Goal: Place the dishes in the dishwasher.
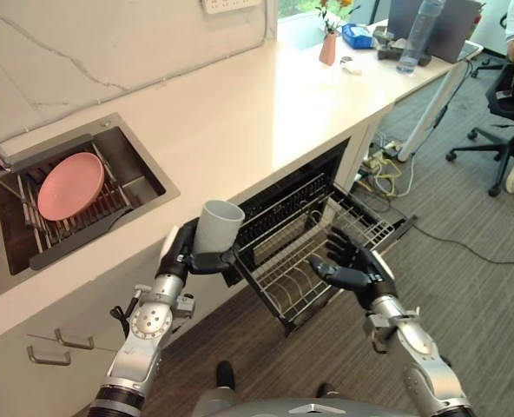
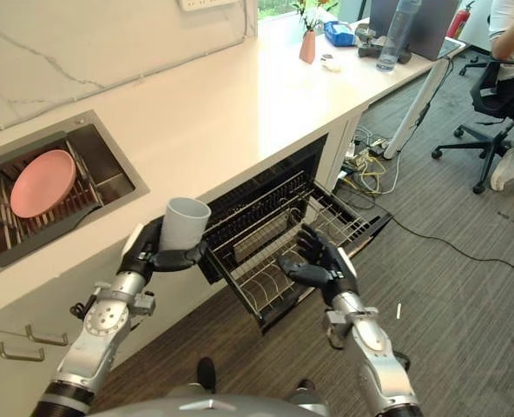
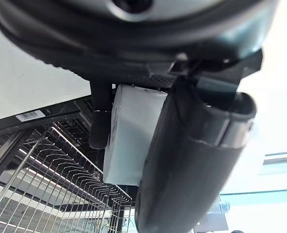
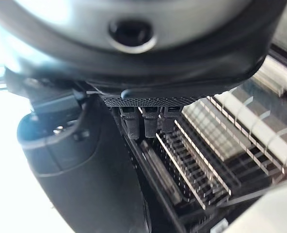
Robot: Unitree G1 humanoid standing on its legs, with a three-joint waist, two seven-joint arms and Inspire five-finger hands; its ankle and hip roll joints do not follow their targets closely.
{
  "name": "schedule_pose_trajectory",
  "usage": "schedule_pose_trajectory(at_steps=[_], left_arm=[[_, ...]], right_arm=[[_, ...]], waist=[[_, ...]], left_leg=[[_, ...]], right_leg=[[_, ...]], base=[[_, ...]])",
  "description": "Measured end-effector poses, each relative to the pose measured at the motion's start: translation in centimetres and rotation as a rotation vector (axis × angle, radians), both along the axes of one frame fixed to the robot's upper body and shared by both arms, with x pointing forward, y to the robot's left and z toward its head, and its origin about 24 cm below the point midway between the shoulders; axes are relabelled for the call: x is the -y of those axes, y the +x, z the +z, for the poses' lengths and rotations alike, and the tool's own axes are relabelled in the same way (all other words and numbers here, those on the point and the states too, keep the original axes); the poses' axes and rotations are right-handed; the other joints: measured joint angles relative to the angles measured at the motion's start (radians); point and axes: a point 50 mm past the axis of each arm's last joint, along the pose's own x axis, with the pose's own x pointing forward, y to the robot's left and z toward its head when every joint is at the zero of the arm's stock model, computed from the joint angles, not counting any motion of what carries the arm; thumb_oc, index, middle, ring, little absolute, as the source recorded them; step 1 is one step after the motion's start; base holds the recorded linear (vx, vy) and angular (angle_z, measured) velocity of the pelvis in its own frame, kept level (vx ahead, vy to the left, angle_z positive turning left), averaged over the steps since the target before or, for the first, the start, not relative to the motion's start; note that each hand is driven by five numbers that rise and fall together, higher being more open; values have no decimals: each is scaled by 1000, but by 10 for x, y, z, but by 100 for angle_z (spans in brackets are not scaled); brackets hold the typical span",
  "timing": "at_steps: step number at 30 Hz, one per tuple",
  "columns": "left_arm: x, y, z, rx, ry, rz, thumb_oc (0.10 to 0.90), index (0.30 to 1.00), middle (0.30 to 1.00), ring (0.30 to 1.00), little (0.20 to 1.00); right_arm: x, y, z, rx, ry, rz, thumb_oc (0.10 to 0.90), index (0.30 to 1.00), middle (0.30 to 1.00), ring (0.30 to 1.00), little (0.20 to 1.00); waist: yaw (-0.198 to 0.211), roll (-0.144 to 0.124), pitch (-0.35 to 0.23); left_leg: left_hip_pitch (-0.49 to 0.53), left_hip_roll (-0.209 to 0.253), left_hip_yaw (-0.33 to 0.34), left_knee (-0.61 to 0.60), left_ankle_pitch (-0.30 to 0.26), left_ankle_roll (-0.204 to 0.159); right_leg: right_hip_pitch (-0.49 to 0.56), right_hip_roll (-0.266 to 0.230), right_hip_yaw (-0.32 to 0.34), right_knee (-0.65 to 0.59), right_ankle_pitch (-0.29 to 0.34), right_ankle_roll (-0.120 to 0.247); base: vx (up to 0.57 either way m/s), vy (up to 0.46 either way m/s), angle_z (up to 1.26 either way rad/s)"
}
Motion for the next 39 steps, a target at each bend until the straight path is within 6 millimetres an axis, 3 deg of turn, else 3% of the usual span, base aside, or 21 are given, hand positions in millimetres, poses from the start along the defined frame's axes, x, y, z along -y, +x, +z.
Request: schedule_pose_trajectory(at_steps=[2,9,16,20,29,39], left_arm=[[5,6,2,11,24,-6,400,300,300,300,300],[31,27,16,85,124,-98,400,300,300,300,300],[62,37,28,163,191,-196,400,300,300,300,300],[66,41,34,190,193,-188,400,300,300,300,300],[71,43,26,174,215,-153,400,300,300,300,300],[74,49,24,183,242,-93,400,300,300,300,300]], right_arm=[[-17,0,6,8,100,56,800,900,900,900,900],[-34,5,16,22,232,114,800,900,900,900,900],[-58,11,24,10,272,217,800,900,900,900,900],[-62,22,32,30,272,205,800,900,900,900,900],[-73,33,30,-20,293,140,800,900,900,900,900],[-98,41,35,-46,319,93,800,900,900,900,900]], waist=[[1,-3,-2],[-33,-39,-48],[-39,-25,-59],[-28,-20,-62],[-9,-10,-68],[22,-2,-73]], left_leg=[[9,2,15,0,-10,1],[43,12,79,-5,-34,-12],[55,14,100,0,-31,-3],[51,13,89,0,-31,-2],[38,9,54,-4,-25,0],[16,-2,23,0,-15,7]], right_leg=[[-1,1,14,0,-4,5],[-15,1,77,-2,0,9],[-15,3,97,0,5,9],[-10,3,86,0,5,9],[2,2,55,-1,1,8],[1,-4,23,0,1,9]], base=[[28,31,-20],[32,20,-28],[3,5,-10],[1,5,8],[-1,3,12],[-12,12,10]])
